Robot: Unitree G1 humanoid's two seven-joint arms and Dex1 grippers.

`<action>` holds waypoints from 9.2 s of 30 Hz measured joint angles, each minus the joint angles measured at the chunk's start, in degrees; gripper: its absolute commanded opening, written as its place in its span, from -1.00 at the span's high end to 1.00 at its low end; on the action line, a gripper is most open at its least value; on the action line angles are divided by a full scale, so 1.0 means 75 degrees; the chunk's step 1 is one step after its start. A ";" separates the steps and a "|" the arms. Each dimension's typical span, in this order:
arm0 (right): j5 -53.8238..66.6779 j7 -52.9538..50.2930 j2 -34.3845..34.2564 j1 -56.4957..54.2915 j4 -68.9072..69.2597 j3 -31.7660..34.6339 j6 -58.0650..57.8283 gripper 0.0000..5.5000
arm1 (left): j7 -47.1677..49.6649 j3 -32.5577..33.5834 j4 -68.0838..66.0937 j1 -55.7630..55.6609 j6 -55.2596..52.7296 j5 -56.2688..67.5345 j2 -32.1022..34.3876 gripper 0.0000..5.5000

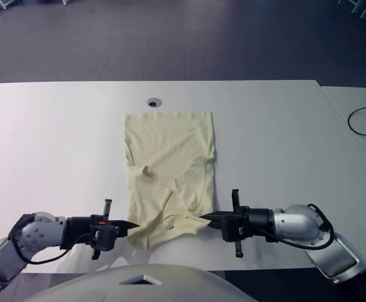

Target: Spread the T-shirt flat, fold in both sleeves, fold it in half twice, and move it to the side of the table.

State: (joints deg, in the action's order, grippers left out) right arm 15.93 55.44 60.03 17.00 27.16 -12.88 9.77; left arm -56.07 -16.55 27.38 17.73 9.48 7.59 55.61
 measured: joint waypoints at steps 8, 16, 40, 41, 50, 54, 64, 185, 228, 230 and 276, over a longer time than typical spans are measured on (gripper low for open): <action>0.1756 0.0937 0.0363 0.0025 0.0601 0.0476 -0.2092 0.99 | -0.1362 0.0660 0.0440 -0.0138 -0.1590 0.2037 0.0670 1.00; 0.4165 0.1486 0.0392 -0.0450 0.0823 0.1035 -0.4429 0.99 | -0.1976 0.1112 0.0676 -0.0062 -0.2853 0.3451 0.0800 1.00; 0.1859 0.3222 -0.3569 -0.8097 -0.8040 -0.0649 -0.5535 0.99 | -0.3619 0.0419 -0.6193 -0.6834 -0.6257 0.3697 -0.1811 1.00; 0.1620 0.3228 -0.3747 -0.8299 -0.8605 -0.0635 -0.5274 0.99 | -0.3673 0.0407 -0.6605 -0.7012 -0.6135 0.3501 -0.1908 1.00; 0.0309 0.2645 -0.4864 -0.9540 -1.2094 0.0157 -0.3593 0.99 | -0.3392 0.0569 -1.0088 -0.8698 -0.4865 0.2009 -0.3130 1.00; -0.0073 0.2084 -0.5074 -0.9775 -1.2772 0.0537 -0.3144 0.99 | -0.3085 0.0726 -1.1060 -0.9056 -0.4427 0.1576 -0.3535 1.00; -0.0827 0.0531 -0.5302 -0.9910 -1.3415 0.1193 -0.2469 0.99 | -0.2013 0.1438 -1.2649 -0.9752 -0.3746 0.0802 -0.3949 1.00; -0.2977 0.0509 -0.2992 -0.4651 -0.2662 -0.1373 -0.0166 -0.96 | 0.2118 -0.0982 -1.0684 -0.8812 0.1492 -0.3758 -0.3435 -0.96; -0.6510 -0.2155 -0.2551 -0.1055 -0.1005 -0.0388 0.1421 -0.96 | 0.2560 0.0434 -0.2660 -0.1420 0.1707 -0.4590 -0.1810 0.01; -0.6591 -0.2320 -0.2648 -0.1376 -0.1310 -0.0590 0.1489 -0.86 | 0.2556 0.0324 -0.2736 -0.1490 0.1742 -0.4577 -0.1774 0.14; -0.1872 0.0525 -0.0610 -0.0324 0.0205 -0.0646 -0.0170 0.99 | -0.1366 0.0162 0.0589 -0.0404 -0.1989 -0.0204 0.0625 0.97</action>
State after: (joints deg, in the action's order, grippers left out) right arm 1.89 59.38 55.46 14.57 28.69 -17.73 8.50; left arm -66.31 -15.34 31.80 14.70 -5.43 6.06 60.30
